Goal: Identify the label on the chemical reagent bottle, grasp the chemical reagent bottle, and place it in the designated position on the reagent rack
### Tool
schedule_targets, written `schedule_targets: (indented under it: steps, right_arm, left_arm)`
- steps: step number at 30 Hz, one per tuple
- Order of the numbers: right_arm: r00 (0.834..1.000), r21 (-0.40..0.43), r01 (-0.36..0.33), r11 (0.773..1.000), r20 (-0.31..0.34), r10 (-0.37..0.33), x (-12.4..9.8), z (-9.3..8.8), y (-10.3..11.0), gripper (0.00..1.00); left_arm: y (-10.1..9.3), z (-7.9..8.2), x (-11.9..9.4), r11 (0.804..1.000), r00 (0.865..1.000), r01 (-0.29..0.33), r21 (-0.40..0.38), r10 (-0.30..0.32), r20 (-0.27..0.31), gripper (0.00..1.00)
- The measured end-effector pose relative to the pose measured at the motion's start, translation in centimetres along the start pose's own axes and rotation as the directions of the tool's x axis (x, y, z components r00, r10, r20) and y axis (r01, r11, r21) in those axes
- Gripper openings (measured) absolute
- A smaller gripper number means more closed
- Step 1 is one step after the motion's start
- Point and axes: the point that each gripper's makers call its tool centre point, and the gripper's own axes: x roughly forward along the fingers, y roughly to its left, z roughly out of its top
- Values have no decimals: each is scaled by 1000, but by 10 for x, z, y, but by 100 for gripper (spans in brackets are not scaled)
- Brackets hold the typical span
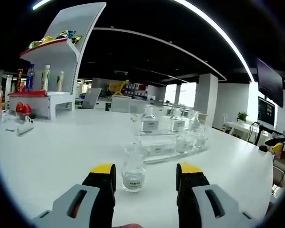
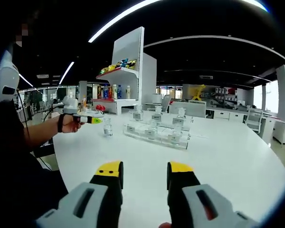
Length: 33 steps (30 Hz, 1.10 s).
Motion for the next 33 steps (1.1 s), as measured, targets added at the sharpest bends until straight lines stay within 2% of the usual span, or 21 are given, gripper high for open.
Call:
schedule_targets:
  steps: [6,17,24,33]
  right_arm:
    - [1000,9,3,1000,-1,-3,-1,-2,0,36]
    - [1000,16,10,1000,-3,-10,-5,-3,-2,36]
    - [1000,22,9,1000,-8,-9,-5,-5,-2,35]
    - [1000,25,12,1000,-14,-12,-6,-8,-3,35]
  left_arm:
    - [8,-1,12,999,999,-32,26,31,21,50]
    - [1,-8,28,999,999,-22,35,20,38,49]
    - [2,-8,37,996,998,-32,88,26,59,47]
    - [8,-7,44,995,996,-50,83,43,81,42]
